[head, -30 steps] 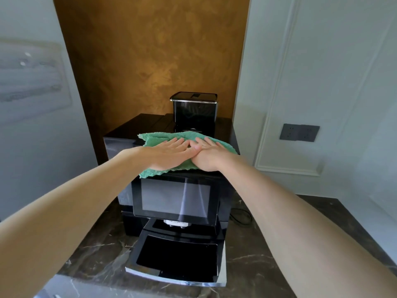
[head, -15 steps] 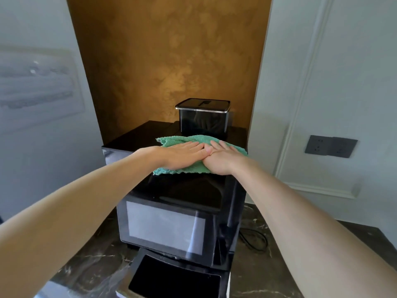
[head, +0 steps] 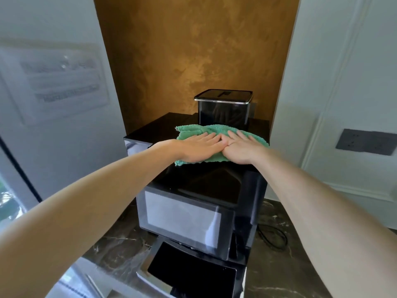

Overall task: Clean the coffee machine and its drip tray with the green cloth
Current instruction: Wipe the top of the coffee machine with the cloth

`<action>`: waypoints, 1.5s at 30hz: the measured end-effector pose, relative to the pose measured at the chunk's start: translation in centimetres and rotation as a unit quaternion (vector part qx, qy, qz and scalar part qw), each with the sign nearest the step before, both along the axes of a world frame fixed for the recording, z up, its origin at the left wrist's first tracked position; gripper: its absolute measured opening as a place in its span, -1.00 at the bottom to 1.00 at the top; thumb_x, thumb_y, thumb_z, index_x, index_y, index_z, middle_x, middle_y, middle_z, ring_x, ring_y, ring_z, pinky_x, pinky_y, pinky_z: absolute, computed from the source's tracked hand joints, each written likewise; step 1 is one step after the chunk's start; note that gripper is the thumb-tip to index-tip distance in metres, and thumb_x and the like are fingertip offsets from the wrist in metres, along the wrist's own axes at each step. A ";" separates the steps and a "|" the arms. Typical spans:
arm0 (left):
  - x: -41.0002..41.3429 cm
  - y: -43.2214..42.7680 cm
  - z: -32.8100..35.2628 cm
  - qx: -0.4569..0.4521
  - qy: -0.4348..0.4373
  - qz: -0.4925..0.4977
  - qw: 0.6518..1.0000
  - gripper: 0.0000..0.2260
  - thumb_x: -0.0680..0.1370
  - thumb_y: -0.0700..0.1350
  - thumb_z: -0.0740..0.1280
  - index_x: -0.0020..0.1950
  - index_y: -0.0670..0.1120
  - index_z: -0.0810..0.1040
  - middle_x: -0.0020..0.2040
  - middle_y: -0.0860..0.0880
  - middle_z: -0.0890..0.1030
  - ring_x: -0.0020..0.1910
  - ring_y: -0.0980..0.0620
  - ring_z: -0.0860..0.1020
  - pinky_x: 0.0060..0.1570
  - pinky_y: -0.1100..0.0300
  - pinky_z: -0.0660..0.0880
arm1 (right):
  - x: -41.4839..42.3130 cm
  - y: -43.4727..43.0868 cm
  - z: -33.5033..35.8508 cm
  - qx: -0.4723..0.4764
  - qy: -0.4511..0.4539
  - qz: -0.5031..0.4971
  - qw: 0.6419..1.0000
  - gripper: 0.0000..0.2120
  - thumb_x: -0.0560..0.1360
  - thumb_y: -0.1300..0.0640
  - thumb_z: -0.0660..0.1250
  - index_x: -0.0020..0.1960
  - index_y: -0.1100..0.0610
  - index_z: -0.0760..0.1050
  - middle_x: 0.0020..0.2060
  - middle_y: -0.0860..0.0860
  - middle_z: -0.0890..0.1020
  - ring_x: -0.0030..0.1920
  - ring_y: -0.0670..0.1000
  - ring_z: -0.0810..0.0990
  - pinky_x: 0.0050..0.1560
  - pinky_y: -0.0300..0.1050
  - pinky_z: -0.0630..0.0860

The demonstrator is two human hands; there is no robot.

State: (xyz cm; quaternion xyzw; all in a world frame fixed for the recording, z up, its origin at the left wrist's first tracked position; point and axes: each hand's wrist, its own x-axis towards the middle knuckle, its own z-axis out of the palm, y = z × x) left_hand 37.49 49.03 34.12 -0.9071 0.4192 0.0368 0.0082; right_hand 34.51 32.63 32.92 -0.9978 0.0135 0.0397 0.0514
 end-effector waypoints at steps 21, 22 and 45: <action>-7.8 11.5 -0.8 -0.029 0.015 -0.104 0.994 -0.10 0.54 0.47 -0.12 0.69 -0.08 -0.18 0.70 0.00 -0.12 0.67 0.07 -0.12 0.60 0.12 -0.14 | -11.0 10.3 -0.7 -0.038 -0.004 -0.079 0.996 -0.40 0.69 -0.25 -0.15 0.67 -0.12 -0.18 0.66 -0.03 -0.16 0.65 0.09 -0.20 0.62 0.23 -0.14; -8.1 12.3 -1.0 -0.031 0.000 -0.114 0.993 -0.07 0.51 0.49 -0.11 0.70 -0.07 -0.17 0.70 0.02 -0.11 0.67 0.08 -0.10 0.59 0.14 -0.13 | -11.8 11.1 -0.7 -0.040 -0.008 -0.083 0.996 -0.40 0.69 -0.23 -0.15 0.67 -0.11 -0.16 0.66 -0.04 -0.14 0.65 0.07 -0.18 0.62 0.21 -0.13; -6.0 23.7 -4.8 -0.530 0.175 -0.033 0.829 -0.75 0.67 0.04 0.26 0.04 -0.01 0.71 -0.12 0.08 0.73 -0.10 0.09 0.69 0.03 0.09 0.66 | -14.9 23.7 -4.8 0.218 -0.356 -0.025 0.908 -0.76 0.70 -0.03 0.21 -0.04 -0.09 0.60 -0.20 -0.16 0.65 -0.16 -0.22 0.56 -0.15 -0.27 0.39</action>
